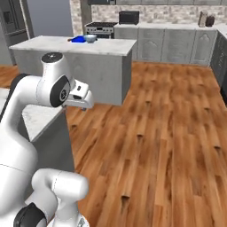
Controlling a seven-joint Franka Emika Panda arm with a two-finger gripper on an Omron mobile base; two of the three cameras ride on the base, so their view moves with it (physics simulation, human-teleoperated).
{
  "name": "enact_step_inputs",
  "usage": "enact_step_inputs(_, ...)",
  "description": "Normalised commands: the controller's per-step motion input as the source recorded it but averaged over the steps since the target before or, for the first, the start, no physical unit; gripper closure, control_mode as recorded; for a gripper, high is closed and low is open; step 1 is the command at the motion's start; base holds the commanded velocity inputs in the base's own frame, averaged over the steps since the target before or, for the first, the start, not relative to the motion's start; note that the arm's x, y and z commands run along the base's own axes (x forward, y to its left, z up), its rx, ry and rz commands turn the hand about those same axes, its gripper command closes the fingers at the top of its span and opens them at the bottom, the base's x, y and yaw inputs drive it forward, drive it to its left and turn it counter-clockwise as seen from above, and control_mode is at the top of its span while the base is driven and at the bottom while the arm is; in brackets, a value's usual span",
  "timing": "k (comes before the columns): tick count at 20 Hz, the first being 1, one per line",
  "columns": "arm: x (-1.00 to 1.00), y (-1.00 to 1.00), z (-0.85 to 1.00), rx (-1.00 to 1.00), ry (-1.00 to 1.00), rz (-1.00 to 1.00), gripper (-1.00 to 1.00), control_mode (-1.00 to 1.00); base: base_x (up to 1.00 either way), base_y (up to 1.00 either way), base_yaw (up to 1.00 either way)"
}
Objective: Place the two vegetables and bowl onto the tray for setting up a vegetable dip station.
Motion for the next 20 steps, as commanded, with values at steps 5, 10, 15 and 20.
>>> enact_step_inputs(5,0.0,0.0,0.0,0.0,0.0,0.0,-1.0,1.0,0.76,-0.58,0.04)
enact_step_inputs(10,0.0,0.0,0.0,0.0,0.0,0.0,-1.0,1.0,0.8,-0.46,0.01)
enact_step_inputs(15,0.0,0.0,0.0,0.0,0.0,0.0,-1.0,1.0,0.81,-0.4,0.01)
enact_step_inputs(20,0.0,0.0,0.0,0.0,0.0,0.0,-1.0,1.0,0.79,-0.38,0.02)
